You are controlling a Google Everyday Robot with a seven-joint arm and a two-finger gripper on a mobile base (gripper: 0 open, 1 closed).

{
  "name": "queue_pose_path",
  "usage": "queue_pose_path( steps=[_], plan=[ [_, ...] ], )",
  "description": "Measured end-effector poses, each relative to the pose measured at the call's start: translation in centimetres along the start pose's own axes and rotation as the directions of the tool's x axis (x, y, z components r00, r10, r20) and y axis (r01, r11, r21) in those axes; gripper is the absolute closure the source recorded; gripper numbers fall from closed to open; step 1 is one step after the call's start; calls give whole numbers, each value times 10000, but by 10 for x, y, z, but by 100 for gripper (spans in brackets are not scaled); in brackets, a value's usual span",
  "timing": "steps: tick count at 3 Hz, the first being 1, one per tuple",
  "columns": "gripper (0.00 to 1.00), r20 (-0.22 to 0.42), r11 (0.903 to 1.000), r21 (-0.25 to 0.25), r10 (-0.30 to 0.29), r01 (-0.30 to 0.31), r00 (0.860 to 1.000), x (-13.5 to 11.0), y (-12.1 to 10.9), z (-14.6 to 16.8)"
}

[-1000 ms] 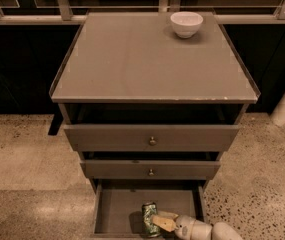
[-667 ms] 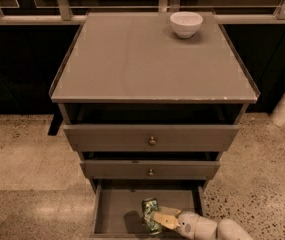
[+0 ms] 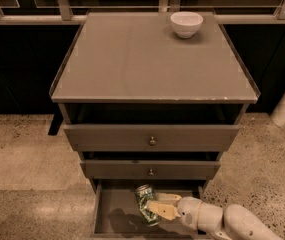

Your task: Pick green can from bottom drawer and place on counter

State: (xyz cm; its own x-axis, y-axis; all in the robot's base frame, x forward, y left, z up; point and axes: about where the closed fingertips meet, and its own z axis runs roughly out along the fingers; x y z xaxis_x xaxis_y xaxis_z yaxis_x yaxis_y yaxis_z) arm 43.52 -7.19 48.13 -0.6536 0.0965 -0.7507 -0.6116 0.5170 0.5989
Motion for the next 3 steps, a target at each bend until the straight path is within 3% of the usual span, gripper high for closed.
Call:
queue_pose_path(
  steps=[1, 2, 3],
  plan=[
    [100, 0, 10000, -1, 0, 0, 10000, 0, 0, 0],
    [100, -134, 9998, -206, -82, 80, 9999, -18, 23, -4],
    [100, -63, 9967, -16, -817, 817, 9966, -56, 68, -19]
  ],
)
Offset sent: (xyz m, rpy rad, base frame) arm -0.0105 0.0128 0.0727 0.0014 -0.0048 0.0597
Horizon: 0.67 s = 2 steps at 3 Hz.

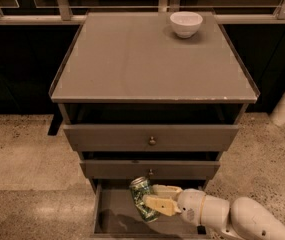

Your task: Pick green can from bottom drawer and place on counter

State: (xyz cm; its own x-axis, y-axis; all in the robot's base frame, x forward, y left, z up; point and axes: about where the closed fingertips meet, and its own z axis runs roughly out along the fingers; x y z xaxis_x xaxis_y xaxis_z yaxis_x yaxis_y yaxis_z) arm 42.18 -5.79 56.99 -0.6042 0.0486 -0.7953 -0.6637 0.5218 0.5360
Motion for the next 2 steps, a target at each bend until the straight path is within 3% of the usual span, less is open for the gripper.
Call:
queue_pose_path(
  steps=[1, 2],
  plan=[
    [100, 293, 9933, 177, -1144, 1139, 9930, -50, 44, -22],
    [100, 599, 9708, 349, -2390, 2373, 9692, -97, 82, -36]
  ],
)
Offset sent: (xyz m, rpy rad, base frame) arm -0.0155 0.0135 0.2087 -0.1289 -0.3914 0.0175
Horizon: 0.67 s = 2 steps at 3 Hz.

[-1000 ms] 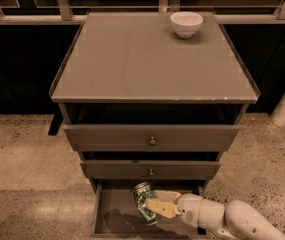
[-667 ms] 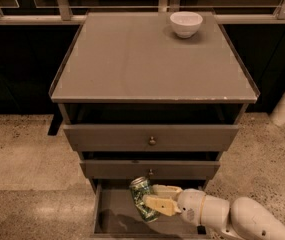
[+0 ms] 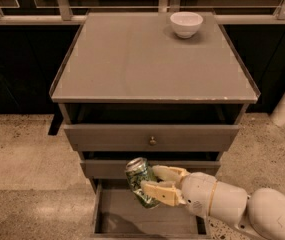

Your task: Pick green can from bottom drawer and place on counter

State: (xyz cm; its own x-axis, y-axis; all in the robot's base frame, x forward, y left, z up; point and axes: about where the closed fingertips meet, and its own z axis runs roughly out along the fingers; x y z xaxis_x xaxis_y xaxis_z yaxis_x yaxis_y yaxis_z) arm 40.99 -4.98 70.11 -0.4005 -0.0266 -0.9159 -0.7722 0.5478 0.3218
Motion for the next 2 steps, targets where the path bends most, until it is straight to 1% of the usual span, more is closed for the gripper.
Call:
queue_pose_path(
  steps=[1, 2],
  plan=[
    [100, 654, 9900, 341, -1390, 1370, 9881, -40, 23, -7],
    [100, 654, 9900, 340, -1390, 1370, 9881, -40, 23, -7]
  ],
)
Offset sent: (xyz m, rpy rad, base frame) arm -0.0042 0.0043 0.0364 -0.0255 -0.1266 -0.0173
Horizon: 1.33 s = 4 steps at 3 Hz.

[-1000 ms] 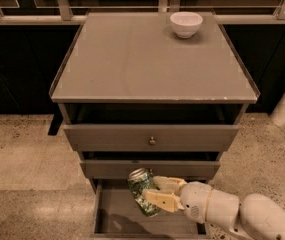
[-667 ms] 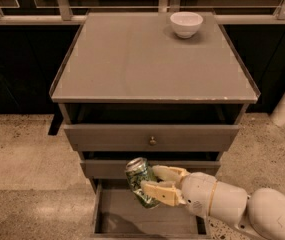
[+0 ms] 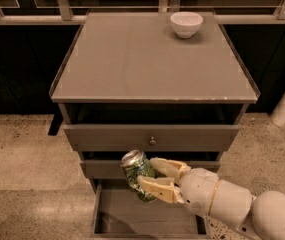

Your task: Pick green can from bottom drawer and place on counter

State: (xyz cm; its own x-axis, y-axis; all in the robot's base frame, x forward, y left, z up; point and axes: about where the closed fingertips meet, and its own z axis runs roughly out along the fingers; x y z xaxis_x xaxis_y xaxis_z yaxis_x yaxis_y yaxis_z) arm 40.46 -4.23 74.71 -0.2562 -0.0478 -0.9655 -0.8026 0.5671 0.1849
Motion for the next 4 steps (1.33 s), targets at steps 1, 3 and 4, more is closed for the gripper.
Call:
queue_pose_path(
  steps=[1, 3, 4],
  plan=[
    [100, -171, 9985, -236, -499, 495, 9986, -28, -5, 8],
    [100, -557, 9593, -55, -2822, 2824, 9577, -151, -1, 17],
    [100, -483, 9271, 354, -3713, 3731, 9273, -212, -6, 17]
  ],
)
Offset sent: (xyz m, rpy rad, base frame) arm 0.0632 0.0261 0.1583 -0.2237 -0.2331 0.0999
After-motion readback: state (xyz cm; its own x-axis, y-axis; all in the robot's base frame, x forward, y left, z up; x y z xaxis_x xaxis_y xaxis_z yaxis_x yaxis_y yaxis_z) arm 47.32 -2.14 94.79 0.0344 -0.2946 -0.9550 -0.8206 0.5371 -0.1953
